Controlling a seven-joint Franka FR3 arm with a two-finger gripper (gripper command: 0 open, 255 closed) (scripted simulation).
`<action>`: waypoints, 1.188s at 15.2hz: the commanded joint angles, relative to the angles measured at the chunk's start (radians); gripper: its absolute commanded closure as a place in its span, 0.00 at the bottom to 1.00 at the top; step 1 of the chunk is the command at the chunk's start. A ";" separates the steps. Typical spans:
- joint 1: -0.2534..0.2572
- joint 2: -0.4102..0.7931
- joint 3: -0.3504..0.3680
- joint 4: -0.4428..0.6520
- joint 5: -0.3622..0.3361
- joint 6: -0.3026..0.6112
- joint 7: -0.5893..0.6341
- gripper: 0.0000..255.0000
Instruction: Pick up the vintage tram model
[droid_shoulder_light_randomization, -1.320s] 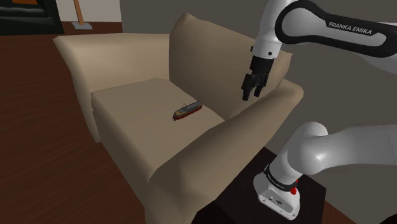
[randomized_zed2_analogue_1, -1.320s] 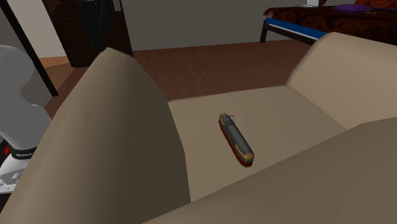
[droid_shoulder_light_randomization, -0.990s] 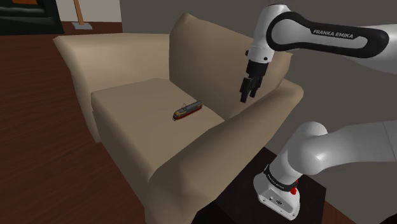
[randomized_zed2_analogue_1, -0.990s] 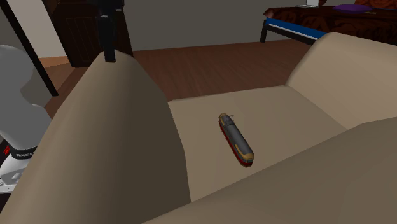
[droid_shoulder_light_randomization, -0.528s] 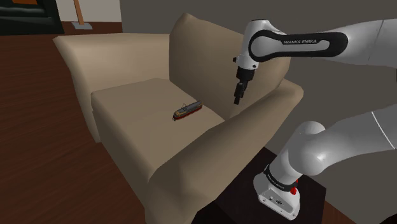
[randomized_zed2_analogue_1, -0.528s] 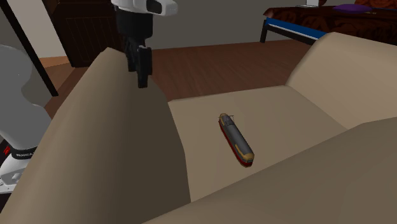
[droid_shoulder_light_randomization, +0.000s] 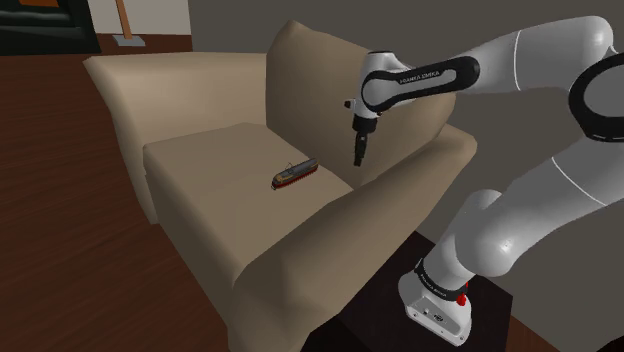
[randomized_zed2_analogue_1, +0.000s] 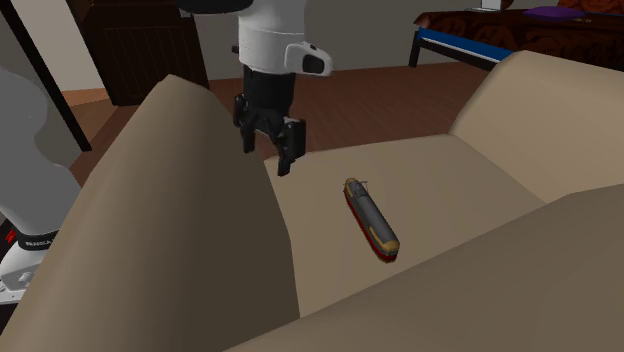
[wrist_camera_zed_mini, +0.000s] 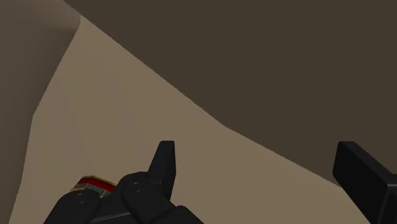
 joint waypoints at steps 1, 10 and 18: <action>0.016 0.085 -0.018 0.044 0.011 0.050 -0.090 0.00; 0.033 0.441 -0.020 0.248 0.115 0.234 -0.467 0.00; -0.005 0.724 0.067 0.484 0.180 0.321 -0.735 0.00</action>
